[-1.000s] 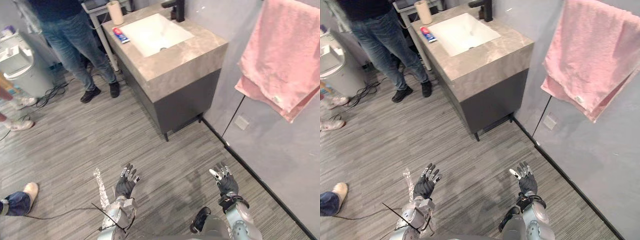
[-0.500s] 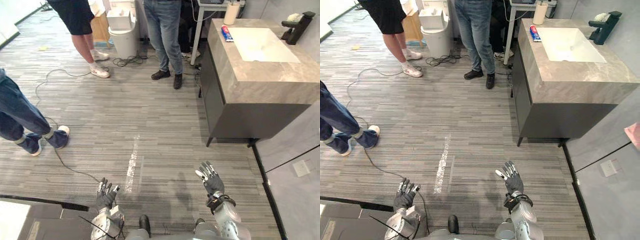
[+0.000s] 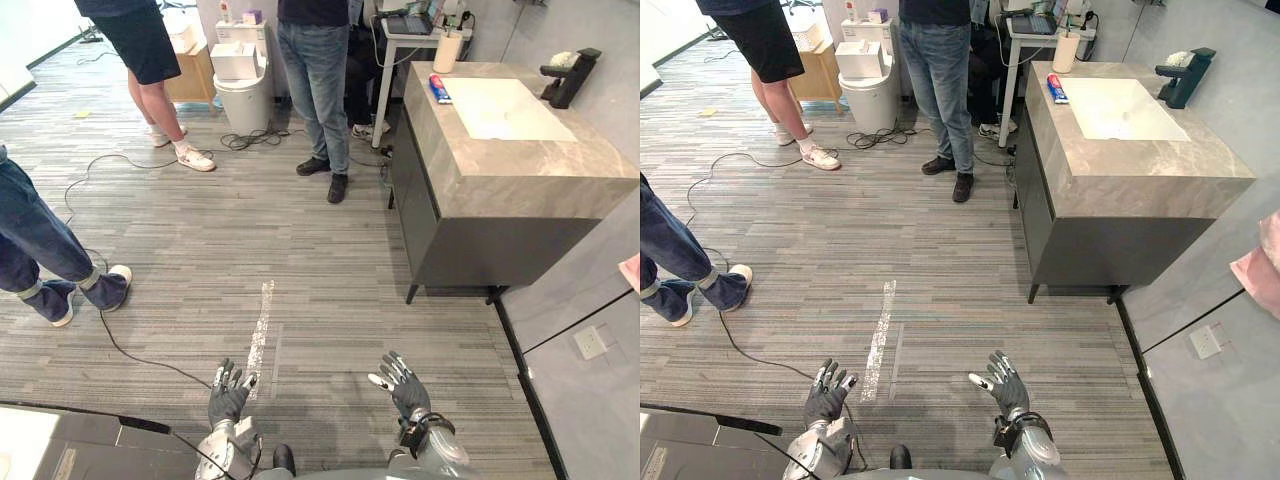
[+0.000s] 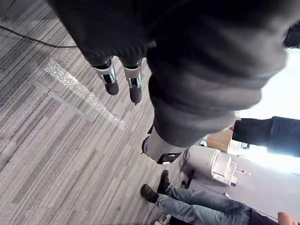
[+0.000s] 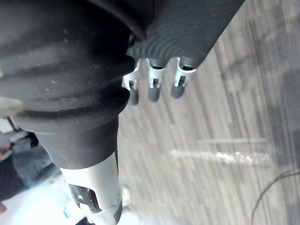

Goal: Organize washtable

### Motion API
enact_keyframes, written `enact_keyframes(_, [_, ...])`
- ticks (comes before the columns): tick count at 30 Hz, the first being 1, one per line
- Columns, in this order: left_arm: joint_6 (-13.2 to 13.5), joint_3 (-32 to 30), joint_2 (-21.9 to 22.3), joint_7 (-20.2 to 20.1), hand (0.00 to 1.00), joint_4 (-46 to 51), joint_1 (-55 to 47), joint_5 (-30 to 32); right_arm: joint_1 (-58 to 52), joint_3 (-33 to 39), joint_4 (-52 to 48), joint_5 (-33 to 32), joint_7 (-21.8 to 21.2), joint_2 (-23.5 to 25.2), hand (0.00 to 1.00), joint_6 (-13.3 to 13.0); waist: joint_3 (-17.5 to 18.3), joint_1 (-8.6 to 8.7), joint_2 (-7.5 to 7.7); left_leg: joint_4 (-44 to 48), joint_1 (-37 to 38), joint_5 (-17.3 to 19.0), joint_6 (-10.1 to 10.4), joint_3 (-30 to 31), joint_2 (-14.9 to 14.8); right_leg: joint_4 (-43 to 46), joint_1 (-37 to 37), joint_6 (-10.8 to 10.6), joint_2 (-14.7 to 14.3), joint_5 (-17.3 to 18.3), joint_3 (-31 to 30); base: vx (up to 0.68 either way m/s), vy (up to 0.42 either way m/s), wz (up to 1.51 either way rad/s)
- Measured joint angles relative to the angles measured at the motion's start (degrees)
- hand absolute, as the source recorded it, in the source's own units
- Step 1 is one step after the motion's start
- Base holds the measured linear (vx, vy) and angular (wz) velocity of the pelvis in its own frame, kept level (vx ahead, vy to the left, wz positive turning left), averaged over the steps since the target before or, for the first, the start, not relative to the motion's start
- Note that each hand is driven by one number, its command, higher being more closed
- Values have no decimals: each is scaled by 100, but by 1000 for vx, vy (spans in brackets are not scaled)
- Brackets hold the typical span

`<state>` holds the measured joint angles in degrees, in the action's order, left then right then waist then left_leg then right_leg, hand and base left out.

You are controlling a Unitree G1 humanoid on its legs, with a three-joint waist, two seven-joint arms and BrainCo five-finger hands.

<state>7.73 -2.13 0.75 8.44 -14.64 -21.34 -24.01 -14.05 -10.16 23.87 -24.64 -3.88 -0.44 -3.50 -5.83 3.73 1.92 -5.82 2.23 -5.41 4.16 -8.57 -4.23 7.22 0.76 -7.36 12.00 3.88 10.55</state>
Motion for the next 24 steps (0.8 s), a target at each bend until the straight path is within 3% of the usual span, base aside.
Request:
enact_keyframes(6, [-6,23,-43,-69,0,121,2,0,5,16,0,-9,5,63,0,0,68,-67,110,6,-153,25,-17,59,74,-39,-34,-61,59,54,43,8,17,10])
enact_keyframes(9, [-5,20,-65,-66,0,305,-22,0,59,5,-1,-7,15,79,0,-2,75,-152,254,92,-220,116,-133,19,221,277,-212,-79,245,276,31,72,47,11])
enact_keyframes(10, [-6,26,-120,-69,0,370,-43,2,101,13,-1,-5,20,115,0,-3,16,-154,397,456,-310,328,-226,-77,317,517,-253,-58,435,363,88,123,69,22])
enact_keyframes(11, [-7,21,-127,-65,0,386,-34,4,123,7,4,-2,17,105,0,-1,-60,-147,435,782,-409,580,-208,-92,306,892,-330,-54,508,362,96,97,82,16])
enact_keyframes(12, [-23,10,-133,-61,0,369,-57,6,141,-3,17,-1,16,74,0,7,-126,-175,406,997,-446,770,-253,-58,225,1445,-497,72,533,282,33,94,107,25])
enact_keyframes(14, [-55,35,-177,-75,0,449,-105,10,103,-131,-37,4,7,-14,0,-4,-193,-115,237,1254,-301,1074,-365,62,28,3128,-1225,997,521,-475,29,116,114,32])
enact_keyframes(15, [-53,49,-169,-79,0,475,-124,10,103,-149,-17,5,0,-80,0,-4,-240,-135,163,1344,-270,1117,-369,79,-95,3430,-1444,839,481,-296,-1,197,25,3])
enact_keyframes(16, [-63,8,-255,-66,0,456,-133,10,115,-216,0,7,-21,-50,0,24,-249,-154,173,1511,-240,1299,-370,88,-214,3331,-1638,667,334,296,59,171,-25,-8])
enact_keyframes(17, [-76,24,-326,-68,0,454,-130,10,110,-227,-14,6,-24,-11,0,22,-251,-150,176,1527,-206,1350,-363,78,-253,3115,-1711,660,240,410,134,184,0,-16])
enact_keyframes(19, [-125,174,-450,-87,0,444,-33,11,109,-195,-12,-8,-12,65,0,21,-263,-113,179,1572,-95,1519,-379,41,-292,1827,-1823,475,30,359,364,236,7,-8])
enact_keyframes(21, [-131,392,-445,-104,0,423,105,12,88,-144,-12,-36,8,65,0,37,-289,-68,175,1581,147,1770,-310,13,-258,447,-1822,171,-62,-105,510,343,-48,3])
enact_keyframes(23, [-132,490,-440,-112,0,358,178,13,93,-145,-17,-77,14,70,0,40,-297,-30,188,1571,349,1993,-192,15,-254,137,-1850,138,-81,-231,613,443,-146,10])
enact_keyframes(24, [-131,556,-443,-133,0,351,198,23,109,-143,-54,-76,19,69,0,40,-292,-4,188,1571,515,2202,-64,35,-260,232,-1911,312,-94,-325,631,564,-215,18])
